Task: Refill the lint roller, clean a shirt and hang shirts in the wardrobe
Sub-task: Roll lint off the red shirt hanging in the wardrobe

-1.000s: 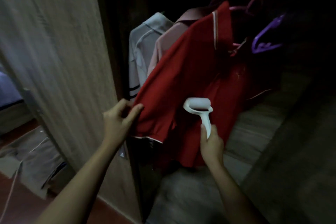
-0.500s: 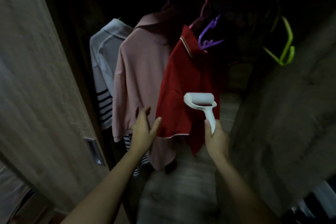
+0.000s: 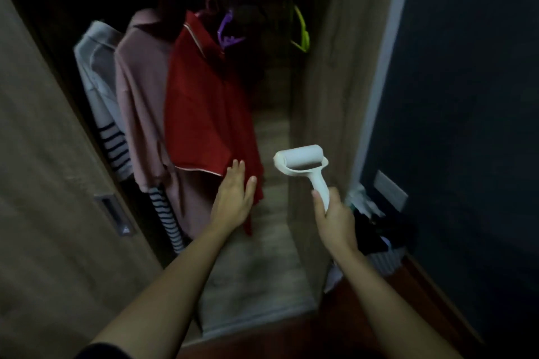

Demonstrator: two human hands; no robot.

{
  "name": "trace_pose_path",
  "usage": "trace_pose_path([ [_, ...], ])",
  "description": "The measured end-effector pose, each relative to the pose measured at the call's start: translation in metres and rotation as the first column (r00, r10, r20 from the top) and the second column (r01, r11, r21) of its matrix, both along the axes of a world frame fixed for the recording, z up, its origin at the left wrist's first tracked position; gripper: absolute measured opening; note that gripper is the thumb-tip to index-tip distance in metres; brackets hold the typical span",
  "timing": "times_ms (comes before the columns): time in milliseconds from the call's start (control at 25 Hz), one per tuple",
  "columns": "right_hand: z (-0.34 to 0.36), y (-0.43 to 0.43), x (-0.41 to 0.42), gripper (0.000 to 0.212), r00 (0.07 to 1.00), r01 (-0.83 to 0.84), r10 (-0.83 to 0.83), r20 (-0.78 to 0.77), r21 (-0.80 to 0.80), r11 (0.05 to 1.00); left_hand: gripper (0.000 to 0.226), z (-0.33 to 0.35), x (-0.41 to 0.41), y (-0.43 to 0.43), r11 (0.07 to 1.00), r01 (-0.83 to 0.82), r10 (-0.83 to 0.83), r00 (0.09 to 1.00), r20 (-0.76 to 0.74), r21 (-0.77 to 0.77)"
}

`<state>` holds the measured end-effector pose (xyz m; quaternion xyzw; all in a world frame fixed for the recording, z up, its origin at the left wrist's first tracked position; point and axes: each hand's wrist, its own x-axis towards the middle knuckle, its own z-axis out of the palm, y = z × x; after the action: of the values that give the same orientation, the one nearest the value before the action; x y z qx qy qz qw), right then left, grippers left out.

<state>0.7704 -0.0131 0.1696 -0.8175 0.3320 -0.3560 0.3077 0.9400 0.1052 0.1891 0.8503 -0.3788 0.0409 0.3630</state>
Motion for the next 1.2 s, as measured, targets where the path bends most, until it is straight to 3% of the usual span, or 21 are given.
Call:
trace_pose_path([
  [280,-0.049,0.047,-0.222,0.036,0.938,0.272,-0.263,-0.224,0.007,0.962,0.058,-0.056,-0.177,-0.007,0.951,0.246,-0.229,0.968,-0.107,0.187],
  [400,-0.062,0.045,-0.321,0.035,0.858,0.42,-0.398,-0.326,-0.002,0.908,0.06,-0.079,-0.254,-0.025,0.874,0.407,-0.372,0.912,-0.171,0.267],
  [760,-0.107,0.027,-0.592,0.041,0.591,0.638,-0.515,-0.621,-0.03,0.769,0.063,-0.127,-0.483,-0.085,0.634,0.654,-0.618,0.749,-0.239,0.411],
  [920,-0.121,0.001,-0.669,0.041,0.574,0.617,-0.476,-0.667,-0.03,0.786,0.061,-0.144,-0.578,-0.12,0.596,0.682,-0.639,0.722,-0.265,0.424],
  [1200,-0.158,-0.06,-0.749,0.036,0.65,0.549,-0.345,-0.677,0.106,0.829,0.059,-0.19,-0.69,-0.166,0.505,0.676,-0.624,0.716,-0.313,0.537],
])
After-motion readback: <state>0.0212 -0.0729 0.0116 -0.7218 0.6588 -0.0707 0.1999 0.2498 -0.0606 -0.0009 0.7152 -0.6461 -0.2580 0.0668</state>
